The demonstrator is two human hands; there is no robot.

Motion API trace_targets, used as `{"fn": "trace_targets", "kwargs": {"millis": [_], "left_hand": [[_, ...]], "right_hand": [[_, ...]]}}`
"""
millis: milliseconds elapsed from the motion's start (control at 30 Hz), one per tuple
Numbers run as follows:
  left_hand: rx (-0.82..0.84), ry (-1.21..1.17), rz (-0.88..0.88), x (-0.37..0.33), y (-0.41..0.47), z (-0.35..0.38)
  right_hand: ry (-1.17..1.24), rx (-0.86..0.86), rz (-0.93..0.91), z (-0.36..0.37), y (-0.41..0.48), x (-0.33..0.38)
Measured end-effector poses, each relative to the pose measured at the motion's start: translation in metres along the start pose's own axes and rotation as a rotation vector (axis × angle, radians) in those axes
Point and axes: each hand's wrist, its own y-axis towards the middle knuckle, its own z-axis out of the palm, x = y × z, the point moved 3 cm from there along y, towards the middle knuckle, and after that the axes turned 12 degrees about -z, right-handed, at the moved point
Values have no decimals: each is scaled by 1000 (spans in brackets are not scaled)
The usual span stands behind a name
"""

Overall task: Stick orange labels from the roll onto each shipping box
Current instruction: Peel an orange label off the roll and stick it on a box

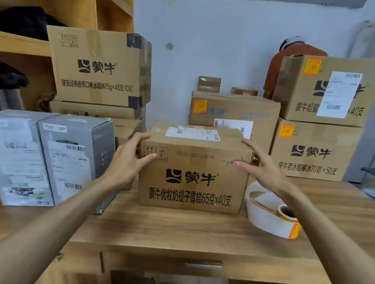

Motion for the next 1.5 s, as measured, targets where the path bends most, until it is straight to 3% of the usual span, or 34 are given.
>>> {"fn": "trace_targets", "kwargs": {"millis": [267,367,500,567,633,800,900,1133,1500], "left_hand": [[7,24,1,2,1,5],[-78,259,56,-2,-1,5],[-288,348,449,-41,-22,25],[-255,309,626,-61,-35,54],[-120,271,724,-77,-47,92],[378,234,559,-105,-78,185],[511,194,508,-117,-92,224],[591,-7,343,-120,-97,264],[569,75,303,-96,-72,253]], "right_hand": [[6,-48,-27,-4,-2,-1],[-16,-59,-22,-7,-7,6],[-222,-71,23,-20,-27,1],[-422,-29,17,-33,-42,-4],[-556,16,33,-44,-57,-8],[-595,82,140,-65,-91,-18],[-620,132,164,-72,-111,-26],[-533,182,154,-73,-137,-38],[-640,52,207,-64,-147,-59]]}}
